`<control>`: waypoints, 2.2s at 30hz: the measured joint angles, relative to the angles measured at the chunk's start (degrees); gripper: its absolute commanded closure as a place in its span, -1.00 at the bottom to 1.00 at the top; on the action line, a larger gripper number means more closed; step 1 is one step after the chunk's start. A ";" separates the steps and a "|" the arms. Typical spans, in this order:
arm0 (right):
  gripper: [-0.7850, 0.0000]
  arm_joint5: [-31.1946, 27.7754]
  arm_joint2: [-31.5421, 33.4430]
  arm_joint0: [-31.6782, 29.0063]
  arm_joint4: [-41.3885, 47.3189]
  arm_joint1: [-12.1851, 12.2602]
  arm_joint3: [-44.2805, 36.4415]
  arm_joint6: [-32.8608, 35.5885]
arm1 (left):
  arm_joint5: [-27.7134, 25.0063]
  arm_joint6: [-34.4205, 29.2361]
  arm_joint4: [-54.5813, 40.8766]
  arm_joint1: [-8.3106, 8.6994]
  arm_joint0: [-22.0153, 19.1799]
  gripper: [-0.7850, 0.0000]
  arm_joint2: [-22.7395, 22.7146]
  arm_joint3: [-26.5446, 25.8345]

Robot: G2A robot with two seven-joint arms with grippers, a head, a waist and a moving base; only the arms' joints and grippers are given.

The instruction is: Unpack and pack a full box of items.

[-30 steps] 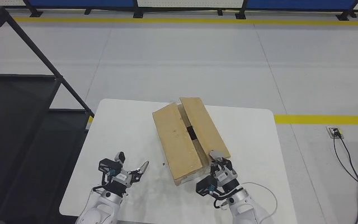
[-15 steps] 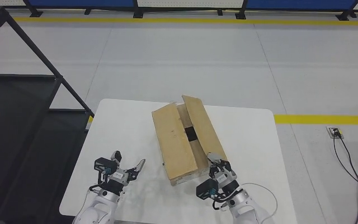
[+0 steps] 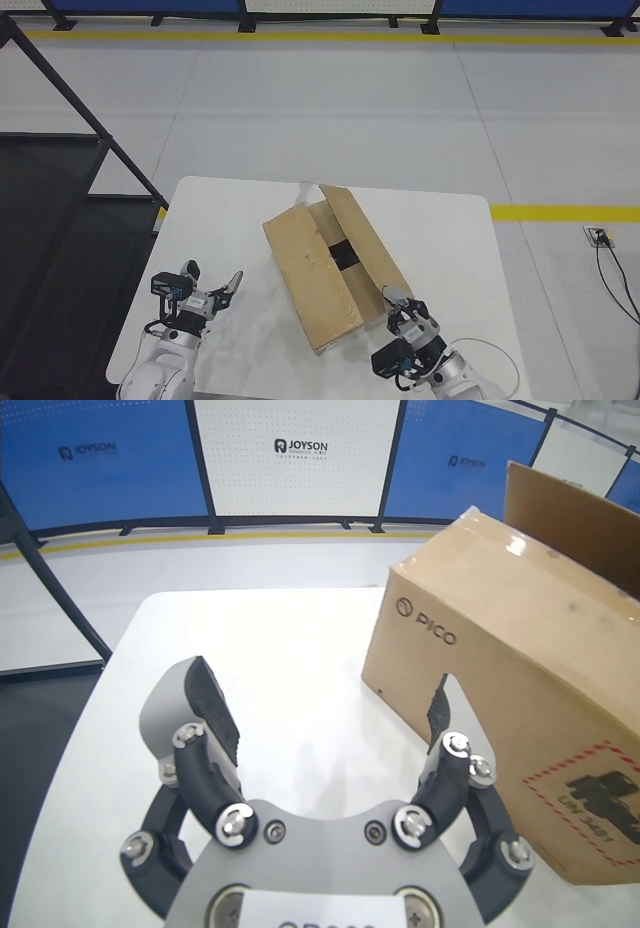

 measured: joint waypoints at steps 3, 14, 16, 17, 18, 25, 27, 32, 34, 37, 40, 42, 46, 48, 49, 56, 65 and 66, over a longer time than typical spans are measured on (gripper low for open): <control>0.33 -0.94 1.07 -0.06 0.98 0.16 -0.09 -0.89 | 0.42 -0.24 0.10 0.06 -0.56 -1.00 -0.87 0.54; -1.00 -5.57 4.70 -5.24 3.43 1.04 -5.35 -4.46 | 0.18 -0.72 0.10 0.02 -1.52 -1.00 -1.38 1.61; -1.00 -5.90 4.96 -8.30 2.22 1.35 -8.21 -6.77 | 0.04 -0.81 0.26 -0.04 -1.76 -1.00 -0.96 1.90; -1.00 -6.08 4.84 -9.57 1.23 1.47 -9.50 -7.65 | -0.03 -0.85 0.37 -0.07 -1.88 -1.00 -0.75 2.03; -1.00 -6.13 4.63 -10.75 0.06 1.59 -10.78 -8.33 | -0.09 -0.88 0.47 -0.10 -2.03 -1.00 -0.52 2.14; -1.00 -4.68 -2.89 -14.30 -12.17 1.50 -17.15 -4.39 | -0.28 -0.62 1.07 -0.30 -2.90 -1.00 0.70 2.76; -1.00 -4.63 -5.73 -13.30 -15.77 1.26 -17.02 -2.12 | -0.27 -0.44 0.95 -0.32 -2.96 -1.00 0.67 2.93; -1.00 -1.94 -12.79 -8.72 -24.49 -0.02 -13.94 8.60 | -0.09 0.40 -0.36 -0.35 -2.79 -1.00 -0.28 3.50; -1.00 -0.87 -15.97 -7.20 -26.69 -0.63 -12.76 11.91 | -0.01 0.60 -0.75 -0.34 -2.62 -1.00 -0.71 3.68; -1.00 -0.65 -19.00 -5.13 -28.80 -1.25 -11.00 14.34 | 0.10 0.71 -1.33 -0.34 -2.47 -1.00 -1.17 3.87; -1.00 -0.54 -20.52 -3.25 -30.84 -1.76 -9.32 17.20 | 0.05 0.83 -1.48 -0.35 -2.34 -1.00 -1.44 3.69; -1.00 -0.41 -21.36 -2.26 -32.18 -2.10 -8.59 19.46 | 0.06 0.86 -1.55 -0.35 -2.20 -1.00 -1.64 3.36; -1.00 0.72 -21.86 -1.23 -35.08 -2.57 -7.52 24.12 | 0.06 0.67 -1.55 -0.33 -2.11 -1.00 -1.99 2.94; -1.00 1.43 -21.51 -0.84 -35.26 -2.73 -6.99 25.57 | 0.08 0.61 -1.55 -0.33 -2.11 -1.00 -2.14 2.86; -1.00 1.58 -21.13 -0.82 -34.98 -2.72 -6.95 25.55 | 0.09 0.57 -1.53 -0.33 -2.10 -1.00 -2.19 2.82; -1.00 1.84 -16.34 -4.41 -35.66 -1.80 -9.59 24.94 | -0.09 0.01 -1.32 -0.33 -1.97 -1.00 -2.42 1.76; -1.00 4.03 -11.21 -7.83 -34.13 -1.29 -12.20 26.21 | -0.10 -0.96 -0.77 -0.37 -3.03 -1.00 -2.30 1.50; -1.00 4.13 -10.66 -8.11 -33.92 -1.25 -12.41 26.42 | -0.10 -1.06 -0.66 -0.38 -3.26 -1.00 -2.19 1.64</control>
